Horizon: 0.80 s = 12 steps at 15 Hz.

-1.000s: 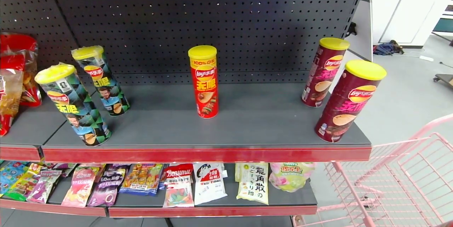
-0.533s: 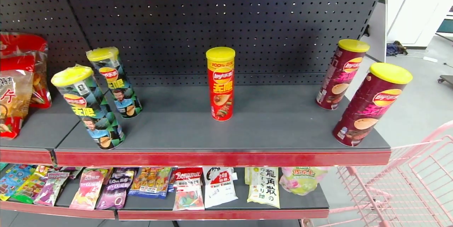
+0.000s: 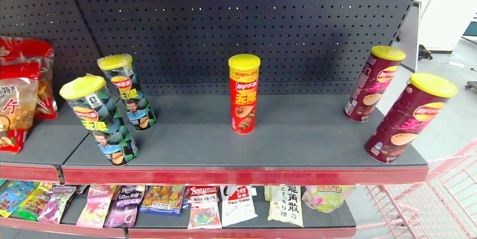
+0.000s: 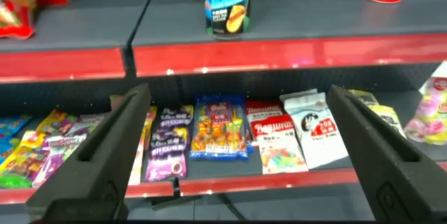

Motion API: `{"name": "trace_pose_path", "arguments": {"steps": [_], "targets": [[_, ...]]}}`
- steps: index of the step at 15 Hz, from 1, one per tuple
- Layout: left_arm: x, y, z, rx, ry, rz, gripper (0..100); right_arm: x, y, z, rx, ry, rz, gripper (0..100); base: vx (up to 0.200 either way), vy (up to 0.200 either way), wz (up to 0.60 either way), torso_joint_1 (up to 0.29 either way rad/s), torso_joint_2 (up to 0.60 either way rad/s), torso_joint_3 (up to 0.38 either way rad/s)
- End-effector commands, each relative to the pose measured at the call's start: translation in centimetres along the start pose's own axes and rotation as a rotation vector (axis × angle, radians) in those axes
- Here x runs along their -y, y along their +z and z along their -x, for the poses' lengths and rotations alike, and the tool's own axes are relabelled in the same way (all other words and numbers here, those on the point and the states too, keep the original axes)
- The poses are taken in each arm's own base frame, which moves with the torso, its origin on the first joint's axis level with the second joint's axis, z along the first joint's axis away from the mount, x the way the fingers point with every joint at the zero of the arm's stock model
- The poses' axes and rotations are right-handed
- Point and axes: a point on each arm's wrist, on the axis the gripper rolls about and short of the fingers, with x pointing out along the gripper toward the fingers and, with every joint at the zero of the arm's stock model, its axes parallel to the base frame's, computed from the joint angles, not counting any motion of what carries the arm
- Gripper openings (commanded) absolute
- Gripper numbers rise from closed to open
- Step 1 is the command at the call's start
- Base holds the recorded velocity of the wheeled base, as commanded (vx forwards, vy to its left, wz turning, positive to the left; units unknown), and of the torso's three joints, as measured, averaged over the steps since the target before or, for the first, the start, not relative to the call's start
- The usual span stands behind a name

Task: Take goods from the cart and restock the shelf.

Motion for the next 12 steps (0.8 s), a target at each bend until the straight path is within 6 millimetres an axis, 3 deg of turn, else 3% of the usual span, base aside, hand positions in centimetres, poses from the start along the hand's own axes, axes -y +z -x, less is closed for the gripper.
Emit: {"name": "trace_pose_path", "arguments": {"steps": [1,2,12], "targets": [[0.00,0.00,-0.01,-0.001,0.000,0.000,100,0.01,0.01,-0.06,-0.004,0.003,0.002,0,0.200,0.000,0.00,0.017,0.00,0.002],[0.00,0.00,-0.01,-0.001,0.000,0.000,100,0.01,0.02,-0.09,-0.007,0.005,0.002,0,0.200,0.000,0.00,0.017,0.00,-0.002],[0.00,0.02,-0.06,-0.009,-0.005,-0.001,100,0.02,0.07,-0.02,0.001,0.007,0.003,0,0.000,0.000,0.00,0.000,0.00,0.000]]}}
